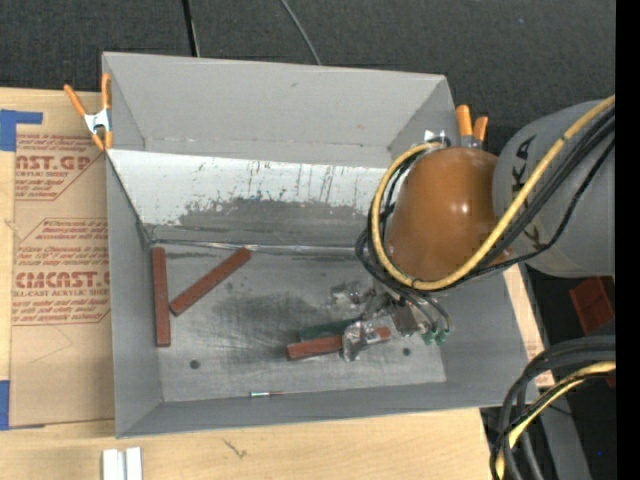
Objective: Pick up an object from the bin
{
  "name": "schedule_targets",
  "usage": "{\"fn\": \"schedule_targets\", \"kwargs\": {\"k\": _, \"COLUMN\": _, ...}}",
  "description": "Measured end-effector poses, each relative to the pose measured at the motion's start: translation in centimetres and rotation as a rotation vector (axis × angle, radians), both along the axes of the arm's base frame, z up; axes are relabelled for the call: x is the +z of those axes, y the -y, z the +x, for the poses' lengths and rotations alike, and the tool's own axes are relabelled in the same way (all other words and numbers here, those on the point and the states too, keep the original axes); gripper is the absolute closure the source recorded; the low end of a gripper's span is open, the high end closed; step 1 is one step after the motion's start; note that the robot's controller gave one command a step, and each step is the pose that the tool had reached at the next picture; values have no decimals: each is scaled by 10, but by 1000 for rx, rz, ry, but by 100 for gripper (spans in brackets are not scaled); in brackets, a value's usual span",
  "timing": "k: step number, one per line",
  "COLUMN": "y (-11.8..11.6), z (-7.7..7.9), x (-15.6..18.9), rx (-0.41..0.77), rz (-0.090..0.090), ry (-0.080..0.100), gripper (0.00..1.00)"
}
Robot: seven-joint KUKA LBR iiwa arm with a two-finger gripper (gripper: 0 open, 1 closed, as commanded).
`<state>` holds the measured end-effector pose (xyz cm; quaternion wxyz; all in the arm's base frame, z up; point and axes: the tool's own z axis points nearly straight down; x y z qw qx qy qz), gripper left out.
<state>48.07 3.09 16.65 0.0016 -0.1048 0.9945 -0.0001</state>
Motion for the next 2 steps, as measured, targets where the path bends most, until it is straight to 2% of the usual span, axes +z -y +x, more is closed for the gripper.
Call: {"fn": "schedule_targets", "kwargs": {"k": 2, "y": 0, "z": -1, "x": 14, "rx": 0, "rz": 0, "ry": -4, "gripper": 100}}
